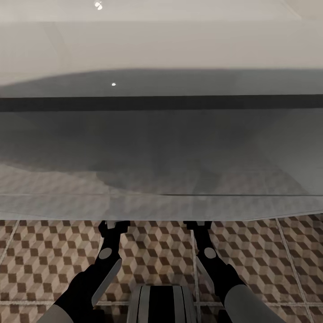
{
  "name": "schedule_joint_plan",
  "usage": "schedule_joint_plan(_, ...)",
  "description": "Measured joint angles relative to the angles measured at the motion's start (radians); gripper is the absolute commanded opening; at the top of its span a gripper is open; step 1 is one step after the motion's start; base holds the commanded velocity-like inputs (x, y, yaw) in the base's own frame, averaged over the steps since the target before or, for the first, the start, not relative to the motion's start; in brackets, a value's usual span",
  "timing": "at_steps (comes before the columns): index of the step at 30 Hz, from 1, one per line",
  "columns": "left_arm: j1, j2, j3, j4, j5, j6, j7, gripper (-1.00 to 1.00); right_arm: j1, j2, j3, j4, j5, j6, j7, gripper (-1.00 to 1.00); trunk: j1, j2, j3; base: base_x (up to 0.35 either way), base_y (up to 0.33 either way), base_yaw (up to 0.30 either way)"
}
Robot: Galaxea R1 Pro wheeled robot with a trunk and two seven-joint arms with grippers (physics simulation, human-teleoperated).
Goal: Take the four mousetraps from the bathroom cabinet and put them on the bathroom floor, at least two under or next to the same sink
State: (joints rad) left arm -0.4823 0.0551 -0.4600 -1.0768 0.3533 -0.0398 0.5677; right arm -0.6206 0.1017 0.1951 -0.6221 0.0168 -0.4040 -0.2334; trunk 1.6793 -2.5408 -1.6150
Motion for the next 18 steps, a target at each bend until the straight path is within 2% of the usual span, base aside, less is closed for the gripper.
schedule_joint_plan(18,0.000,0.003,0.001,-0.003,-0.002,-0.017,0.011,1.00,0.000,0.000,0.003,0.000,0.000,0.002,-0.001,1.00,0.000,0.000,0.000,0.000,0.000,0.000)
